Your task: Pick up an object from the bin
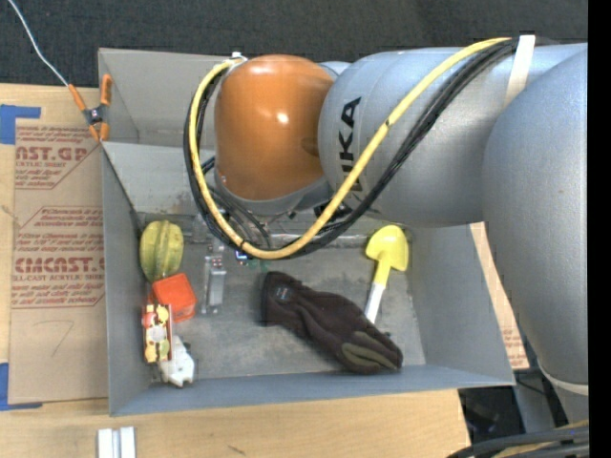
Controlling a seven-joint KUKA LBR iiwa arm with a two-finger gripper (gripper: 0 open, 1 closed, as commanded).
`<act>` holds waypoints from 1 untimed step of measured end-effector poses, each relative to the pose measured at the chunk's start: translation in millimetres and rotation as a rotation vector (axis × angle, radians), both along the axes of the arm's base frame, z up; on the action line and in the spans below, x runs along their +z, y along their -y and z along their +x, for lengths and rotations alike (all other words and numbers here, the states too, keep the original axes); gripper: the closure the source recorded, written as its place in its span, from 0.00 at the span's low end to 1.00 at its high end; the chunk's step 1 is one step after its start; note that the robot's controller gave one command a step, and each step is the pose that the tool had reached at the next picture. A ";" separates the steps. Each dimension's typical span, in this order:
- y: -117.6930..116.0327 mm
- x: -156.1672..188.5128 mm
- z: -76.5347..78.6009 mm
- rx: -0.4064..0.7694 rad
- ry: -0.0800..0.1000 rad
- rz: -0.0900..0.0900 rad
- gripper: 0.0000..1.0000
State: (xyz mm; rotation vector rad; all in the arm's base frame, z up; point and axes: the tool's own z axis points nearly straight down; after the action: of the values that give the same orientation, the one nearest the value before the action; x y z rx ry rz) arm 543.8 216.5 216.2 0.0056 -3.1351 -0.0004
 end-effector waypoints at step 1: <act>1.5 4.8 2.1 -0.003 0.008 0.001 0.00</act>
Offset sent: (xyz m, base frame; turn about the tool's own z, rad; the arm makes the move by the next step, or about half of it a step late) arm -0.0495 0.0285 -0.1462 -0.3980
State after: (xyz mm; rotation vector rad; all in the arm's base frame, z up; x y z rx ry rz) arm 545.9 214.9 221.0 0.0009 -3.1429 -0.0026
